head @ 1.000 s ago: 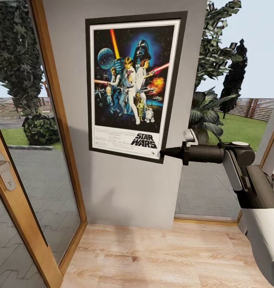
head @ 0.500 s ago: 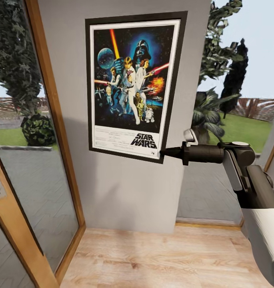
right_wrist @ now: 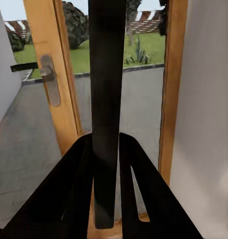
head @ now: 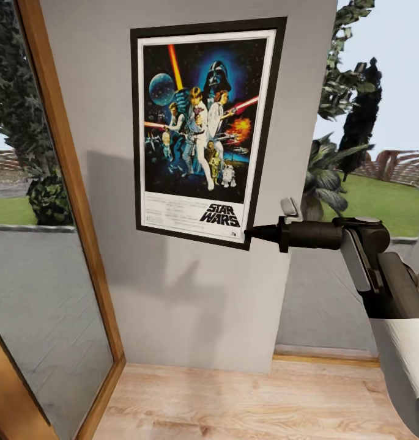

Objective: Pick up the poster from the kitchen countertop and hang it on one of the wall nails in the kitchen.

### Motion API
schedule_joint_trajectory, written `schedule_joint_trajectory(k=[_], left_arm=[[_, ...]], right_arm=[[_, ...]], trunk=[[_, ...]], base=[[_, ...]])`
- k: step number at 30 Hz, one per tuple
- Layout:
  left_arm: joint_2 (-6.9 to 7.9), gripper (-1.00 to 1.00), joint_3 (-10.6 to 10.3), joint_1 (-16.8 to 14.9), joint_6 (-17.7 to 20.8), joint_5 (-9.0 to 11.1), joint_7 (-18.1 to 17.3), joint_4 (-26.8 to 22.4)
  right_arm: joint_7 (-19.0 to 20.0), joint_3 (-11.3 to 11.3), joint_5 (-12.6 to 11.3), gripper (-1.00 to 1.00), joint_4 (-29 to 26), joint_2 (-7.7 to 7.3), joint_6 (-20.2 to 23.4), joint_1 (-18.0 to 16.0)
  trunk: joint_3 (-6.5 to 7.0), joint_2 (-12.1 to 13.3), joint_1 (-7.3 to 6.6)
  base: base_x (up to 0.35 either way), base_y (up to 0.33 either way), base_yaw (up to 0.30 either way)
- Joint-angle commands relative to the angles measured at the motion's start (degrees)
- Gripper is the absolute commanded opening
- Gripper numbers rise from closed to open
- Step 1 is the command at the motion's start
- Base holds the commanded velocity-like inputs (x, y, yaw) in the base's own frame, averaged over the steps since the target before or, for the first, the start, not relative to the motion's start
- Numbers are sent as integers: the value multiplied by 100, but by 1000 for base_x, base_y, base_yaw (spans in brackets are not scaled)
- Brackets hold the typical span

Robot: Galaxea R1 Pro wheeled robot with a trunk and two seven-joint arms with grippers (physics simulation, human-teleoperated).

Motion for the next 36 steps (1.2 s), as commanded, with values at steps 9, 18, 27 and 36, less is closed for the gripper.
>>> schedule_joint_trajectory(k=[9,18,27,36], left_arm=[[-1,100,14,2,6,40,-37,-3],[-1,100,14,2,6,40,-36,-3],[-1,100,14,2,6,40,-33,-3],[-1,100,14,2,6,40,-31,-3]], right_arm=[[4,13,-38,-100,1,-7,-185,6],[6,11,-37,-100,9,-7,-252,7],[6,14,-41,-100,10,-7,-255,7],[9,15,-41,-100,10,-7,-255,7]], trunk=[[0,-2,5],[0,-2,5],[0,-2,5],[0,-2,5]], base=[[320,0,0],[320,0,0],[213,0,0],[13,0,0]])
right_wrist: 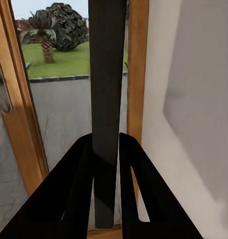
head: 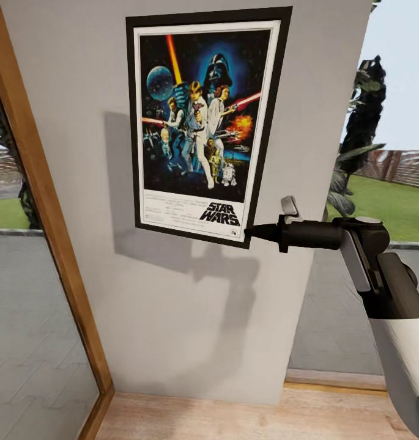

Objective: Pick up the poster from the kitchen countertop and hang it on one of the wall nails in the kitchen.

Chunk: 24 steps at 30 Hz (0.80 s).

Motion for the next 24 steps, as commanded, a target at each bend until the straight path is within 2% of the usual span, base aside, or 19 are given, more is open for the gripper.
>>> schedule_joint_trajectory(k=[1,12,24], left_arm=[[-1,100,15,3,6,39,-38,-3],[-1,100,15,3,6,39,-38,-3],[-1,100,15,3,6,39,-39,-3]], right_arm=[[-5,7,-40,-100,2,-5,47,-2],[-6,9,-36,-100,34,-5,47,-2],[-7,160,-32,-100,54,-4,47,-2]], trunk=[[-1,-3,2],[-1,-3,2],[-1,-3,2]], base=[[1,0,0],[0,0,0],[0,0,0]])
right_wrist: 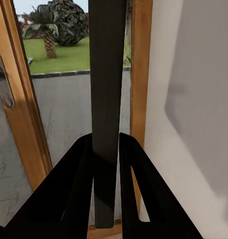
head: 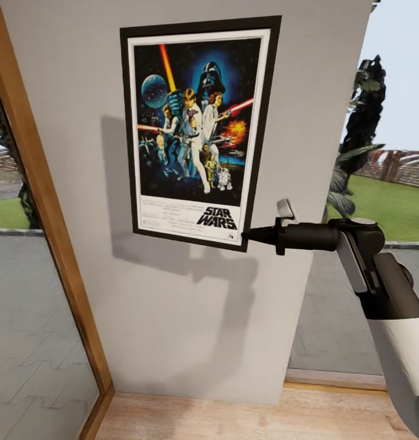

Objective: Pick up the poster from the kitchen countertop and hang it on one of the wall nails in the kitchen.

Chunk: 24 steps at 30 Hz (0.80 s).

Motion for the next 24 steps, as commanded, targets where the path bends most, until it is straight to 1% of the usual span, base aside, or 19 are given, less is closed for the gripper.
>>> schedule_joint_trajectory(k=[1,11,24], left_arm=[[-1,100,15,3,6,39,-36,-3],[-1,100,15,3,6,39,-34,-3],[-1,100,15,3,6,39,-34,-3]], right_arm=[[-5,10,-39,-100,2,-5,47,-2],[-5,13,-39,-100,2,-5,47,-2],[-5,13,-39,-100,2,-5,47,-2]], trunk=[[-1,-3,2],[-1,-3,2],[-1,-3,2]], base=[[0,0,0],[22,0,0],[277,0,0]])
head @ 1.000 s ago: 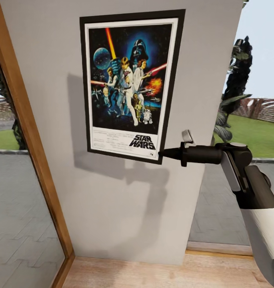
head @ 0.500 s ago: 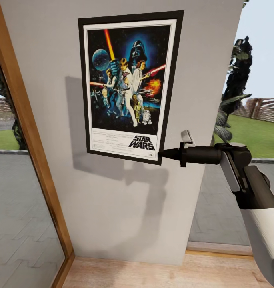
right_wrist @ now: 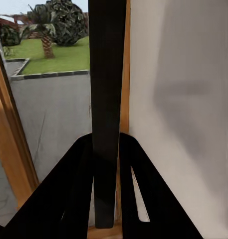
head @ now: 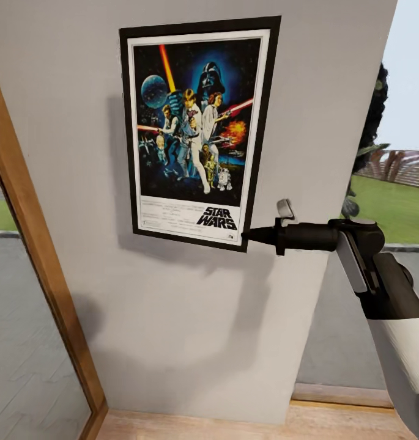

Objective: Pick up the poster from the kitchen countertop and hang it on one of the wall nails in the kitchen.

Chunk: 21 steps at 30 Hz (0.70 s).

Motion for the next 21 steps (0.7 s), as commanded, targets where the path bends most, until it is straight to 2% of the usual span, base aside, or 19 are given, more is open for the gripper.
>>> schedule_joint_trajectory(k=[1,8,21], left_arm=[[-1,100,14,2,6,40,-37,-3],[-1,100,24,2,6,40,-37,-3],[-1,100,32,2,6,40,-37,-3]], right_arm=[[-5,8,-40,-100,1,-5,47,-2],[-5,7,-40,-100,1,-5,47,-2],[-5,7,-40,-100,1,-5,47,-2]], trunk=[[0,-2,5],[0,-2,5],[0,-2,5]], base=[[305,0,0],[229,0,0],[21,0,0]])
